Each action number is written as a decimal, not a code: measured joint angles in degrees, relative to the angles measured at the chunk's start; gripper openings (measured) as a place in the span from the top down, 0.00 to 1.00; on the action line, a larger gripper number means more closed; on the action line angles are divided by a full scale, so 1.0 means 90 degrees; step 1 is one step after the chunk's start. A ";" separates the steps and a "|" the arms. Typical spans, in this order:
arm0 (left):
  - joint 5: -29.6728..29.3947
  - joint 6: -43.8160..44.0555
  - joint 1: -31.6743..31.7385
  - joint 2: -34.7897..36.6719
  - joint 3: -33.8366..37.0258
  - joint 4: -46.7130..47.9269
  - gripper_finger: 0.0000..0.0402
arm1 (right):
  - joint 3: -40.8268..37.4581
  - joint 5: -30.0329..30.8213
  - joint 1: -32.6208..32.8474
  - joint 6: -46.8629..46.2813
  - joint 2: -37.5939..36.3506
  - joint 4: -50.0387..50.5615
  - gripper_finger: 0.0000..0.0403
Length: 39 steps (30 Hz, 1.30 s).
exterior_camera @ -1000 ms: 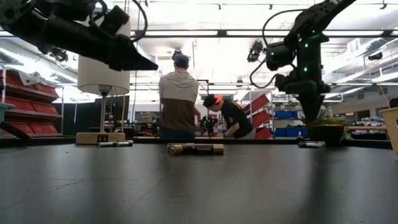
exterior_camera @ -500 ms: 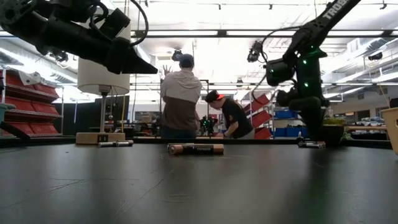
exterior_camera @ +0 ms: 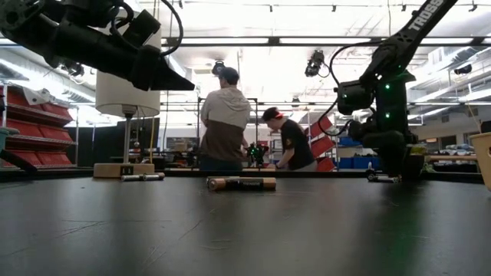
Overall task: Sort batteries
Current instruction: Put the black battery into the yellow bin
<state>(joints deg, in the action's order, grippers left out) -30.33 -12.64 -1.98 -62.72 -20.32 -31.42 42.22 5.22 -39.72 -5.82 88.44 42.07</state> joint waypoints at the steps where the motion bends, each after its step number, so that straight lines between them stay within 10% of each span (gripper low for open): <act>1: 0.0000 0.0000 0.0000 0.0000 0.0000 0.0000 0.77 | -0.0005 -0.0008 -0.0007 -0.0001 0.0007 0.0006 0.78; 6: 0.0000 0.0000 0.0000 0.0002 0.0000 -0.0005 0.77 | -0.0008 -0.0059 -0.0084 -0.0021 0.0007 0.0036 0.94; 20: 0.0168 0.0105 0.0000 0.0002 0.0000 -0.0450 0.77 | 0.1492 0.0788 0.0848 -0.0828 -0.0459 0.2805 0.94; 39: 0.0226 -0.0571 0.0000 0.0007 -0.0002 -0.1463 0.77 | 0.2219 -0.1025 0.7275 -0.7746 -0.1742 0.3761 0.94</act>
<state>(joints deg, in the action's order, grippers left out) -28.30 -17.78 -1.98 -62.65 -20.34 -44.58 62.19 -4.01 25.76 -75.53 72.76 75.91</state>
